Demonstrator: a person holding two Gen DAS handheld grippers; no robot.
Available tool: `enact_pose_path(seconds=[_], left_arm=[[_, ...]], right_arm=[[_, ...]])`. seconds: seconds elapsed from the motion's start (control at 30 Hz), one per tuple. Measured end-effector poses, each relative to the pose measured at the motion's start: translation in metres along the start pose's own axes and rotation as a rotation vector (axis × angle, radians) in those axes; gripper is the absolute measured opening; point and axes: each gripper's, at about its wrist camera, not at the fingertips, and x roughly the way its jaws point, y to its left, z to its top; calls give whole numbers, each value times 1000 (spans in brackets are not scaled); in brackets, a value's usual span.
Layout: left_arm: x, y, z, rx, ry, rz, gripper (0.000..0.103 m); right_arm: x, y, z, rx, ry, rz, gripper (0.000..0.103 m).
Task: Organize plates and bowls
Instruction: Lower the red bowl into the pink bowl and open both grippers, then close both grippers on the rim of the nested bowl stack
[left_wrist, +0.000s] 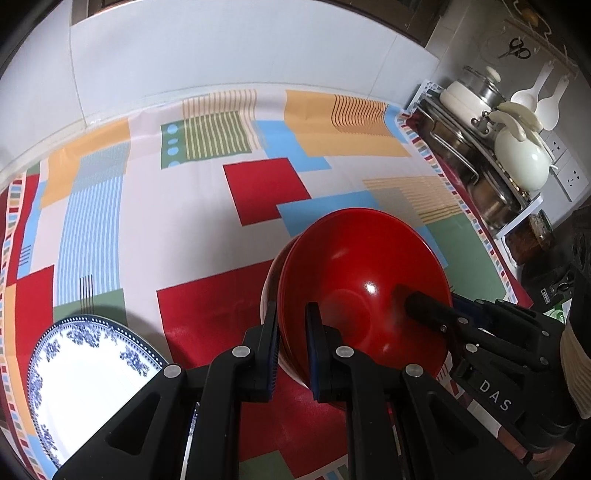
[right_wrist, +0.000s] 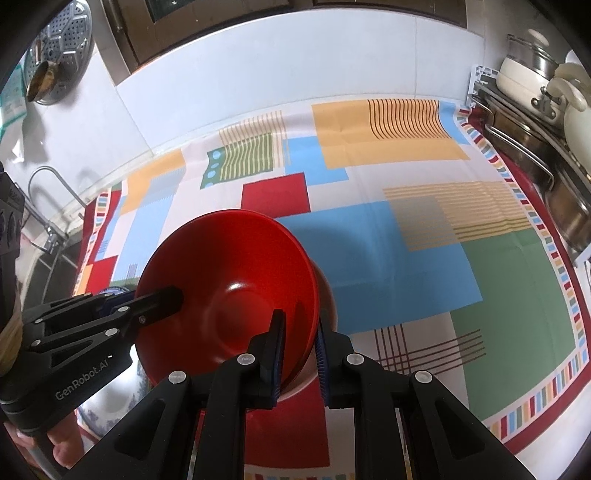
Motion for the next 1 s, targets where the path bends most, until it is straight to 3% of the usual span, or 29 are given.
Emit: enact_pose_path(seconds=[0.47,0.63,0.8,0.93,1.0], left_arm=[[5,-2,-4,10,-1,13,15],[2,-1,-4,29,-20,46,22],[-2,-1,-4,37,-39,58,27],[-6,-1,-2,39,-52,60,28],[-9,-2,-1,42,-58,57,30]], right_arm=[[9,-2,-3,-5,29,1,18],[8,1,-5,-26,23,-11,18],[7,2,-6,-39,21,-10,23],[0,5,-7,-67,-7,-51,40],[-7,7,-7,-89,-30,-76,40]])
